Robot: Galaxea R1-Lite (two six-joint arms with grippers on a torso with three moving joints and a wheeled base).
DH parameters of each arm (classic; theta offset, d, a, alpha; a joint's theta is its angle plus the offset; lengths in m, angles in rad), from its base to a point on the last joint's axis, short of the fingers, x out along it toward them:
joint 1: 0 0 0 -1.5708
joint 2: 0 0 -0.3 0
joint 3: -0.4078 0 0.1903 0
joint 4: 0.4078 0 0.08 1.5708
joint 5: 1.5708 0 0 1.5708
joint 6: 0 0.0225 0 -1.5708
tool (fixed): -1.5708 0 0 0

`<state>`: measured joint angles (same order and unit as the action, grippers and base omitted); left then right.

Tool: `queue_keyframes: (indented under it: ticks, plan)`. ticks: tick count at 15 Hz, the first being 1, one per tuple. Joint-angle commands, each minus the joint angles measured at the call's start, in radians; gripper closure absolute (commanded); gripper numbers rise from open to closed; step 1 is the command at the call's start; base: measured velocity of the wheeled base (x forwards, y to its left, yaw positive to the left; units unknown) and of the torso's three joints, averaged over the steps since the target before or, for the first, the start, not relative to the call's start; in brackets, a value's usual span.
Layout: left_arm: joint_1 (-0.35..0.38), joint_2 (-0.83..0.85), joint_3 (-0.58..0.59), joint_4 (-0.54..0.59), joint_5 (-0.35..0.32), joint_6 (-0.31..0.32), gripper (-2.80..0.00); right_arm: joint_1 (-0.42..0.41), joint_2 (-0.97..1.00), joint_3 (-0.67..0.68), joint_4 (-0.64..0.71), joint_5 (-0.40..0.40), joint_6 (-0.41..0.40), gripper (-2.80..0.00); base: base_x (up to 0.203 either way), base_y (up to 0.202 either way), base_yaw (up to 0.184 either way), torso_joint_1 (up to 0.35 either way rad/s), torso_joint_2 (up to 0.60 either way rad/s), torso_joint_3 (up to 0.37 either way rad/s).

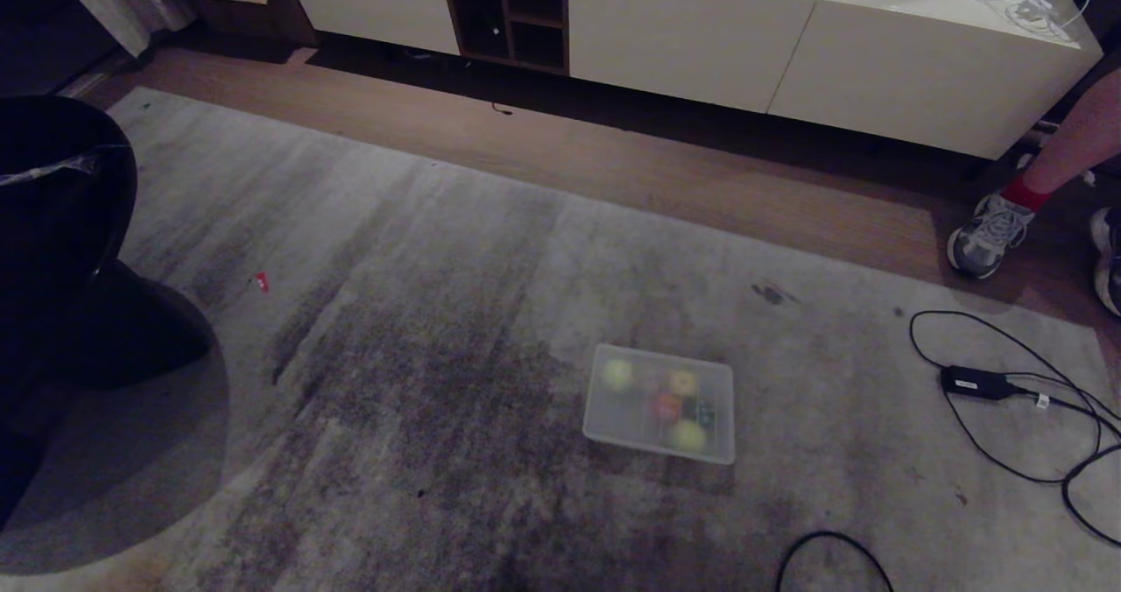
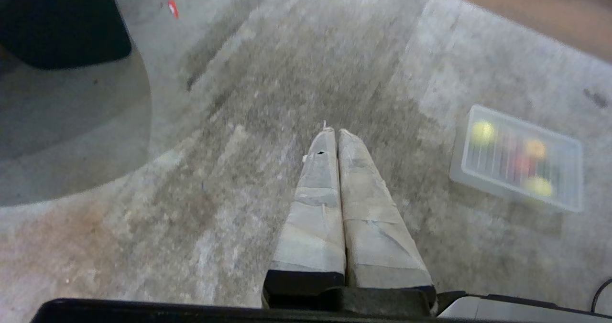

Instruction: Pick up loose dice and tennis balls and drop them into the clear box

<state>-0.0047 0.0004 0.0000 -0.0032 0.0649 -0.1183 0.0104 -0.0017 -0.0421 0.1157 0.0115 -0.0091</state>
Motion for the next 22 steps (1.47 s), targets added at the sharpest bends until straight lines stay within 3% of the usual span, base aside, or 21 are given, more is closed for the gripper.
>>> queue_keyframes:
  ticks: [1, 16, 22]
  plan:
    - [0.000, 0.001, 0.002, -0.001, 0.001, 0.000, 0.00, 0.001, 0.002, 0.000, 0.001, 0.001, 0.000, 0.00, 0.000, 0.000, 0.000, 0.002, 0.00, 0.199]
    - [0.000, 0.001, 0.002, 0.000, 0.001, 0.001, 0.00, 0.000, 0.002, 0.001, 0.001, 0.001, 0.000, 0.00, 0.000, 0.000, 0.000, 0.002, 0.00, 0.204]
    - [0.000, 0.001, 0.002, 0.005, -0.028, 0.100, 0.00, 0.000, 0.002, 0.000, 0.001, 0.001, -0.001, 0.00, 0.000, 0.000, 0.000, 0.002, 0.00, 0.201]
